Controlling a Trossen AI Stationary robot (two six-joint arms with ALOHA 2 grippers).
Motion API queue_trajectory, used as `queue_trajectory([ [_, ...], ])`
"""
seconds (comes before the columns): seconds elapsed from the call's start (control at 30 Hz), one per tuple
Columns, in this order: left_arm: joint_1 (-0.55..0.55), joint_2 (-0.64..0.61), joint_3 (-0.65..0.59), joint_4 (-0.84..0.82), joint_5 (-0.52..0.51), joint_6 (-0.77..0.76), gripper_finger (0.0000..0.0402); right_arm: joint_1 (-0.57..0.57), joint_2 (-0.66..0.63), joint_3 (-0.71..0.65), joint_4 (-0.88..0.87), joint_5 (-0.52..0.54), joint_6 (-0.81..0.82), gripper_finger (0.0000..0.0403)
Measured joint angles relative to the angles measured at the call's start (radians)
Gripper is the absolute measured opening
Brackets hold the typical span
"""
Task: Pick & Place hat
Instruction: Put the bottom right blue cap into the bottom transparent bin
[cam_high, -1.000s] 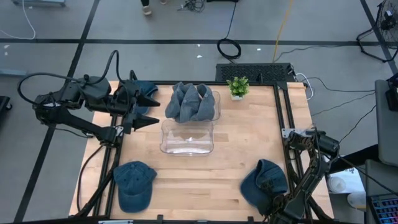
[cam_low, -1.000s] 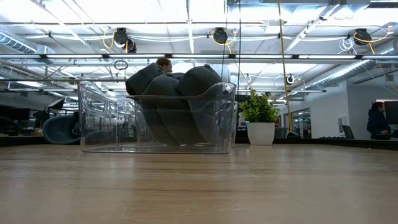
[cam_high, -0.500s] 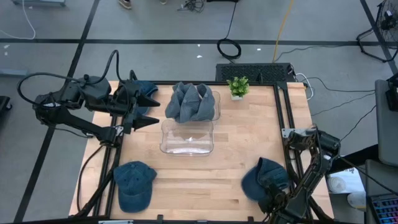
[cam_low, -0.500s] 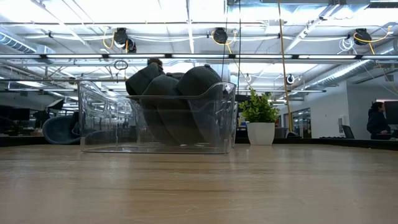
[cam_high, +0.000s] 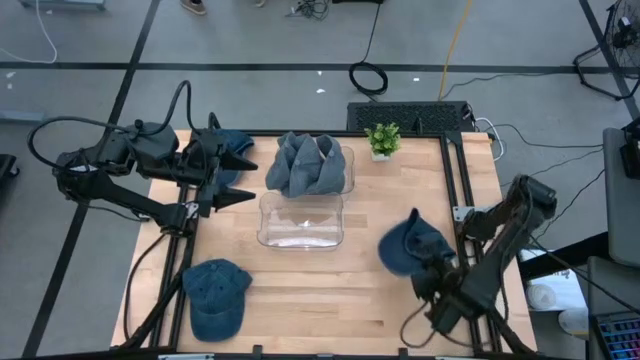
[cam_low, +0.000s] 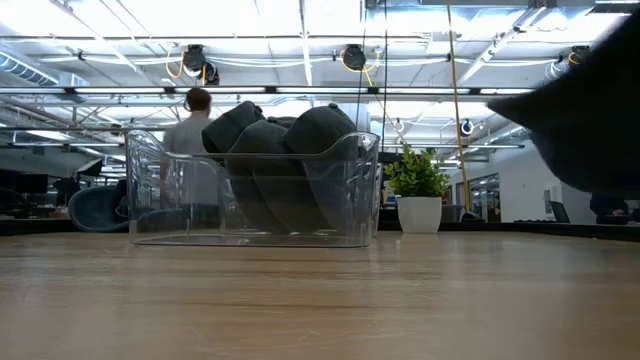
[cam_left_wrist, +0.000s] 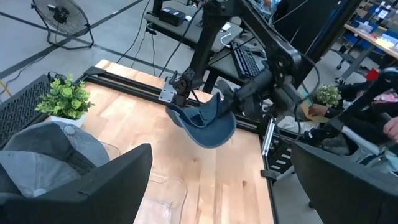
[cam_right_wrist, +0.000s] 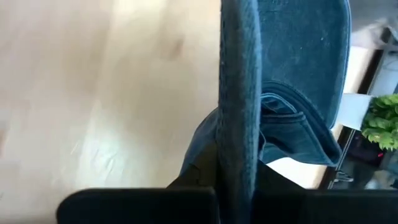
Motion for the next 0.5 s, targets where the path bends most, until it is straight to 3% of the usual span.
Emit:
queue_trajectory([
  [0.13,0.000,0.000,0.000,-0.009,0.000,0.032,0.0392,-0.101,-0.064,0.011,0.041,0.015,-0.012,0.0001],
  [0.5,0.000,0.000,0.000,-0.041,0.000,0.204,0.0392,-0.396,-0.157,0.174,0.397,-0.204,-0.182,0.0000],
])
